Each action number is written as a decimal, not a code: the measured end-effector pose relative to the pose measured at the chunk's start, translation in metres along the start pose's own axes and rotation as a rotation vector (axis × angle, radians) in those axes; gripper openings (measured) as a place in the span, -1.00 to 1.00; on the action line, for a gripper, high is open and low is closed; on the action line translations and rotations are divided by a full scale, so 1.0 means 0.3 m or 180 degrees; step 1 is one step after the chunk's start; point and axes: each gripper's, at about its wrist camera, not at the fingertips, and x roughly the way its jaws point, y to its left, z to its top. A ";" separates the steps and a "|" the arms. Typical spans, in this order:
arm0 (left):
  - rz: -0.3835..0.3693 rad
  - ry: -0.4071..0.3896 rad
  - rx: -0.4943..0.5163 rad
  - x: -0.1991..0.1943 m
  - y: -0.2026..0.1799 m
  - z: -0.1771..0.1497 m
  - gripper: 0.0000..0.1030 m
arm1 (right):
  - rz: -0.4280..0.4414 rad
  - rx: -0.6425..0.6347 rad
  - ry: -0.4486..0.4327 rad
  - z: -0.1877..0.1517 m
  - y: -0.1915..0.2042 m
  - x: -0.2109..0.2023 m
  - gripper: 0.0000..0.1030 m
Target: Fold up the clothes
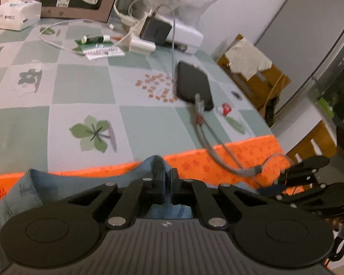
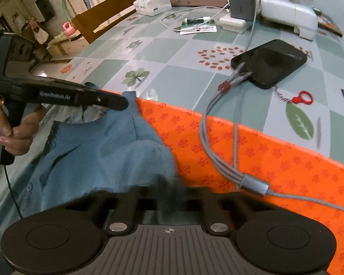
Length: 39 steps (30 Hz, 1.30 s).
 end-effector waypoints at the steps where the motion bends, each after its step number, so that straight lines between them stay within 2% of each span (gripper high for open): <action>1: 0.0009 -0.0063 -0.0016 -0.008 0.000 0.008 -0.93 | -0.0081 0.0015 -0.0052 0.001 -0.003 -0.017 -0.88; 6: 0.0104 -0.0162 0.0001 0.008 -0.003 0.049 -0.93 | -0.0437 0.0122 -0.0223 0.020 -0.037 -0.082 -0.89; 11: 0.0249 -0.0036 0.0165 0.081 -0.008 0.041 -0.92 | -0.0550 0.0121 -0.0097 0.018 -0.072 -0.016 -0.88; 13: 0.0282 0.0012 0.0195 0.098 -0.005 0.039 -0.88 | -0.0557 0.0123 -0.0158 0.017 -0.074 -0.012 -0.84; 14: 0.0296 0.0013 0.0193 0.089 -0.005 0.045 -0.82 | -0.0560 0.0124 -0.0189 0.016 -0.075 -0.010 -0.76; 15: 0.0309 0.0001 0.0182 0.073 -0.005 0.053 -0.67 | -0.0596 0.0149 -0.0188 0.021 -0.077 -0.014 -0.61; 16: 0.0322 -0.0012 0.0171 0.057 -0.004 0.061 -0.57 | -0.0635 0.0171 -0.0183 0.029 -0.078 -0.025 -0.55; 17: 0.0328 -0.0044 0.0157 0.033 -0.006 0.070 -0.33 | -0.0661 0.0176 -0.0211 0.034 -0.076 -0.044 -0.49; 18: 0.0344 -0.0086 0.0154 0.004 -0.013 0.078 -0.18 | -0.0678 0.0166 -0.0256 0.038 -0.071 -0.075 -0.48; 22: 0.0405 -0.0216 0.0162 -0.143 -0.049 0.099 -0.10 | -0.0737 0.0215 -0.0391 0.044 -0.054 -0.217 -0.46; 24: 0.0433 -0.0253 0.0117 -0.228 -0.075 0.093 -0.10 | -0.0748 0.0264 -0.0449 0.028 -0.040 -0.301 -0.35; 27: 0.0478 -0.0289 0.0062 -0.349 -0.121 0.072 -0.10 | -0.0776 0.0317 -0.0493 -0.017 -0.019 -0.421 -0.33; 34: 0.0534 -0.0369 0.0076 -0.604 -0.285 -0.036 -0.05 | -0.0782 0.0406 -0.0509 -0.213 0.056 -0.669 -0.33; 39: 0.0549 -0.0352 0.0144 -0.716 -0.418 -0.174 0.02 | -0.0676 0.0311 -0.0495 -0.392 0.118 -0.792 -0.31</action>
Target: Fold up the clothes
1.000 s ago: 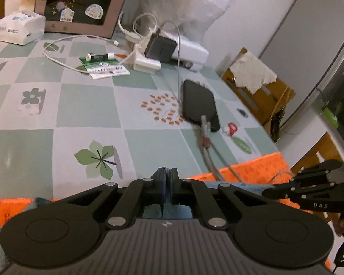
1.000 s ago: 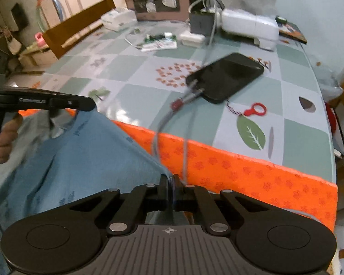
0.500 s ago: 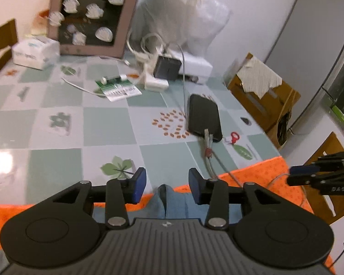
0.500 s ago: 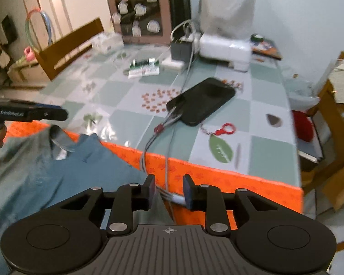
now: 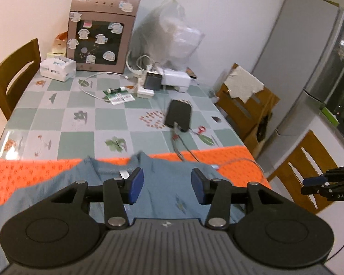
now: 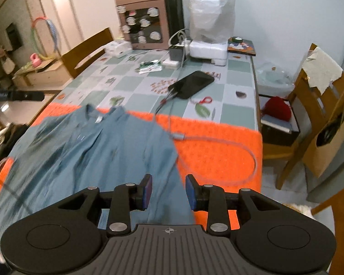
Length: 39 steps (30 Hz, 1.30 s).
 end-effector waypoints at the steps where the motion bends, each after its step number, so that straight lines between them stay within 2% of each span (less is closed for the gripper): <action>1: 0.0002 0.0008 0.0010 -0.026 -0.023 -0.026 0.02 | 0.0041 -0.0031 0.0010 -0.038 0.004 -0.022 -0.30; 3: 0.0030 0.0030 0.0018 -0.073 -0.067 -0.085 0.02 | 0.0126 -0.0095 0.0030 -0.116 0.013 -0.065 -0.19; 6: 0.0147 0.0080 -0.0040 -0.126 -0.129 -0.196 0.02 | 0.0266 -0.0198 0.0077 -0.235 0.027 -0.114 -0.19; 14: 0.0315 0.0189 -0.0469 -0.252 -0.269 -0.465 0.05 | 0.0498 -0.0563 0.0246 -0.554 0.073 -0.166 -0.18; 19: 0.0454 0.0165 -0.0689 -0.315 -0.348 -0.580 0.08 | 0.0600 -0.0744 0.0242 -0.695 0.104 -0.174 -0.09; 21: 0.0520 0.0158 -0.0746 -0.334 -0.375 -0.617 0.09 | 0.0610 -0.0869 0.0245 -0.735 0.127 -0.167 -0.02; 27: 0.0708 0.0157 -0.0875 -0.373 -0.451 -0.701 0.09 | 0.0619 -0.1165 0.0225 -0.837 0.213 -0.100 -0.01; 32: 0.0816 0.0155 -0.0916 -0.403 -0.496 -0.746 0.09 | 0.0452 -0.1409 0.0177 -0.886 0.267 -0.032 -0.02; 34: 0.0858 0.0158 -0.0889 -0.416 -0.512 -0.760 0.09 | 0.0370 -0.1439 0.0123 -0.893 0.273 -0.012 -0.08; 36: 0.0903 0.0154 -0.0862 -0.429 -0.524 -0.770 0.09 | 0.0388 -0.1352 0.0111 -0.884 0.260 -0.008 -0.73; 37: 0.0920 0.0149 -0.0860 -0.436 -0.527 -0.773 0.09 | 0.0374 -0.1305 0.0037 -0.863 0.242 -0.038 -0.84; 39: 0.0946 0.0133 -0.0868 -0.449 -0.531 -0.776 0.09 | 0.0342 -0.1211 -0.0117 -0.819 0.207 -0.102 -0.90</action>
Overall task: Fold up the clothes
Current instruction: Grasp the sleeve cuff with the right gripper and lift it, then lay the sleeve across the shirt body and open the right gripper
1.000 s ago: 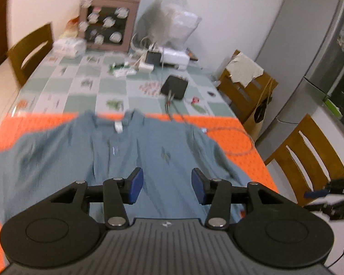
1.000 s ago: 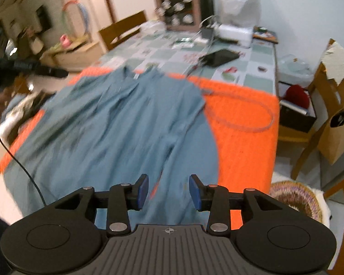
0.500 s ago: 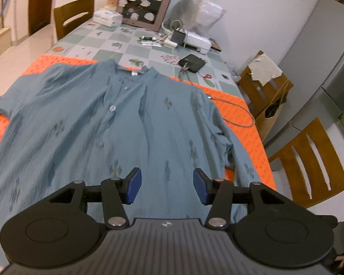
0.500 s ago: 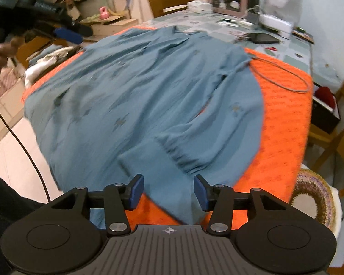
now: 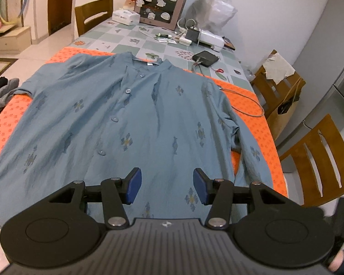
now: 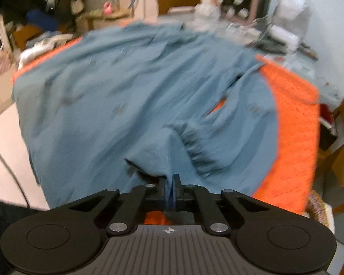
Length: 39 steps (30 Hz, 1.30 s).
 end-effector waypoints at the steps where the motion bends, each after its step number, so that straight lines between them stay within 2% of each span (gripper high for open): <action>1: 0.0007 -0.0014 -0.0007 -0.008 0.000 -0.001 0.09 | -0.0031 0.0043 -0.0074 0.016 -0.021 -0.033 -0.91; 3: -0.0003 -0.0042 -0.0021 -0.018 -0.005 0.002 0.09 | -0.0093 0.0128 -0.0223 0.047 -0.064 -0.099 -0.91; 7: -0.0106 -0.0066 -0.0035 -0.019 -0.040 0.012 0.09 | -0.0368 0.0477 -0.0495 0.142 -0.275 -0.287 -0.92; 11: -0.0290 -0.0055 0.0015 0.000 -0.114 0.021 0.09 | -0.0586 0.0841 -0.0556 0.202 -0.507 -0.398 -0.92; 18: -0.0723 -0.0105 0.0132 0.038 -0.319 0.091 0.09 | -0.1158 0.1096 -0.0511 0.302 -0.872 -0.477 -0.93; 22: -0.0945 -0.0133 0.0248 0.060 -0.432 0.134 0.09 | -0.1190 0.1393 -0.0421 0.334 -1.083 -0.479 -0.93; 24: -0.0994 -0.0126 0.0305 0.069 -0.470 0.141 0.09 | -0.1091 0.1512 -0.0329 0.352 -1.150 -0.457 -0.93; 30: -0.1033 -0.0068 0.0428 0.066 -0.486 0.133 0.09 | -0.0809 0.1617 -0.0228 0.397 -1.181 -0.400 -0.92; 34: -0.0991 -0.0059 0.0362 0.059 -0.425 0.130 0.09 | -0.0705 0.1456 -0.0300 0.461 -1.119 -0.411 -0.92; 39: -0.0962 -0.0114 0.0217 0.037 -0.317 0.140 0.09 | -0.0617 0.1081 -0.0346 0.592 -0.985 -0.438 -0.92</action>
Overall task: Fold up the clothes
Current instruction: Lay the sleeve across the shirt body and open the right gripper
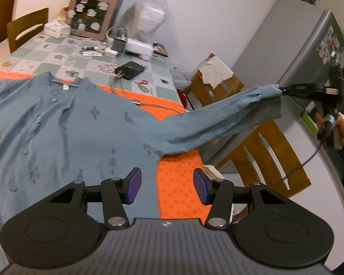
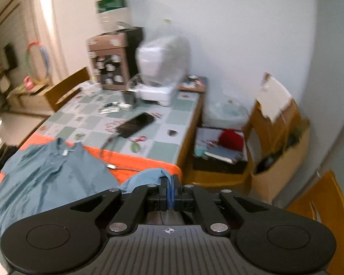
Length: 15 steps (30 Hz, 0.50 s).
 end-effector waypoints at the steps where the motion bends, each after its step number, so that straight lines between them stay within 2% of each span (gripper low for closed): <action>1: 0.0001 -0.0020 -0.0017 -0.011 0.019 0.003 0.09 | 0.0017 -0.0077 -0.0008 0.019 0.036 -0.007 -0.92; 9: 0.0028 -0.0205 -0.0175 -0.130 0.246 0.031 0.09 | 0.0169 -0.0651 -0.0065 0.217 0.404 -0.020 -0.92; 15: 0.0015 -0.0198 -0.0157 -0.230 0.488 0.063 0.13 | 0.0212 -0.0948 0.0018 0.326 0.744 0.073 -0.92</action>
